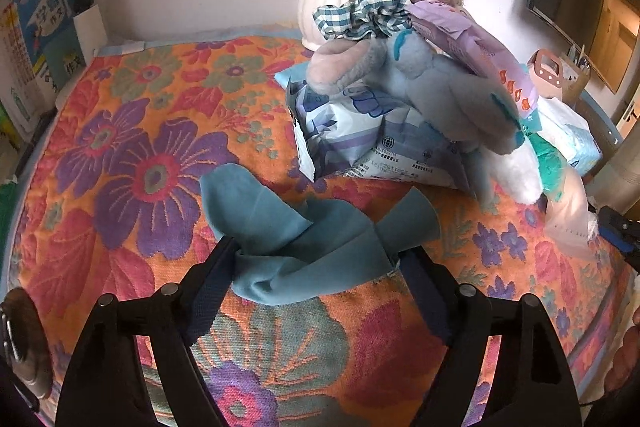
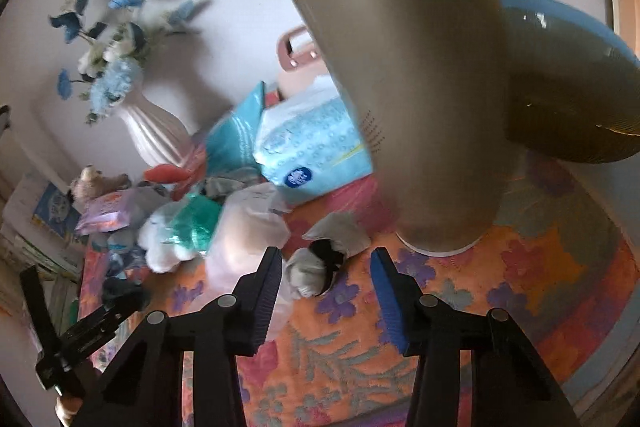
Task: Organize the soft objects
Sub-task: 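Grasp teal cloth with left tool while right tool grasps grey-white sock, then carry cloth with left tool to glass table while right tool carries sock there, release both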
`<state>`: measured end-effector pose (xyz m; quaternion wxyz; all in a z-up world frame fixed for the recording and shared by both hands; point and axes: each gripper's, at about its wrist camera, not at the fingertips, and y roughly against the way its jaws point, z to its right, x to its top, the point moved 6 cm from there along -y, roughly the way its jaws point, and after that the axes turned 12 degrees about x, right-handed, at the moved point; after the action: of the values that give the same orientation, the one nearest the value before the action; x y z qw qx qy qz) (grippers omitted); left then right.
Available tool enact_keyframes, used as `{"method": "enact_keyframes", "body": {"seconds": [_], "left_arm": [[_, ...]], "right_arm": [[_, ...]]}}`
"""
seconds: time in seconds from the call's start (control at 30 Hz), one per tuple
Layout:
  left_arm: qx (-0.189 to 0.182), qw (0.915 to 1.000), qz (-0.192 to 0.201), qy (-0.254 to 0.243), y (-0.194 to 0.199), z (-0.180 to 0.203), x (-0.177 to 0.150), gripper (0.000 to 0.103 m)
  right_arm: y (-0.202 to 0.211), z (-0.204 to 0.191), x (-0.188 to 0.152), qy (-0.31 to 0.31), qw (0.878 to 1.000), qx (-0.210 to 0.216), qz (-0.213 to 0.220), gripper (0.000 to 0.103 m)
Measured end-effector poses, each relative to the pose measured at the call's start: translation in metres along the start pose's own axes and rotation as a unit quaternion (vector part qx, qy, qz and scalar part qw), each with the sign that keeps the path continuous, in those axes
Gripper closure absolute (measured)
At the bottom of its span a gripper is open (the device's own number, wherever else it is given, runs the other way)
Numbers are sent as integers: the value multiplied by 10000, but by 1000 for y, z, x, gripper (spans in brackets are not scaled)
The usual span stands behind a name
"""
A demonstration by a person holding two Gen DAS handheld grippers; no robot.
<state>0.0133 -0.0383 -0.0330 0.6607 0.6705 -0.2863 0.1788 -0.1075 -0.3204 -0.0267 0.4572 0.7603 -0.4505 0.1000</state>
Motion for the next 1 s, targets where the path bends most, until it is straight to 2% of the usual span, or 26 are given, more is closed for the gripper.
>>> {"method": "enact_keyframes", "body": {"seconds": [0.07, 0.13, 0.2, 0.23, 0.27, 0.3, 0.43, 0.8, 0.9, 1.0], "left_arm": [[31, 10000, 19, -19, -2, 0, 1, 33], [115, 9999, 49, 15, -2, -2, 1, 42], [137, 9998, 91, 59, -1, -3, 2, 69], [92, 9999, 98, 74, -1, -4, 2, 74], [89, 9999, 105, 71, -1, -4, 1, 85], [92, 9999, 120, 72, -1, -5, 2, 91], [-354, 9989, 282, -86, 14, 5, -3, 92], [-1066, 9902, 462, -774, 69, 78, -34, 92], [-1297, 9850, 513, -1020, 83, 105, -34, 92], [-1673, 9750, 612, -1328, 103, 144, -34, 92]], "right_arm": [[-13, 0, -1, -151, 9997, 11, -167, 57], [-29, -2, 0, -110, 9994, -185, -273, 58], [-34, -4, 1, 33, 9989, -406, -251, 71], [-34, -6, 2, 137, 9985, -474, -233, 74], [-34, -6, 1, 174, 9986, -432, -231, 75], [-32, -6, 0, 210, 9989, -355, -231, 75], [-14, -4, -11, 385, 9990, 45, -206, 75], [44, 3, -35, 780, 9968, 162, -92, 75], [59, 12, -32, 706, 9974, 131, -14, 75], [83, 25, -25, 643, 9978, 58, 140, 75]]}}
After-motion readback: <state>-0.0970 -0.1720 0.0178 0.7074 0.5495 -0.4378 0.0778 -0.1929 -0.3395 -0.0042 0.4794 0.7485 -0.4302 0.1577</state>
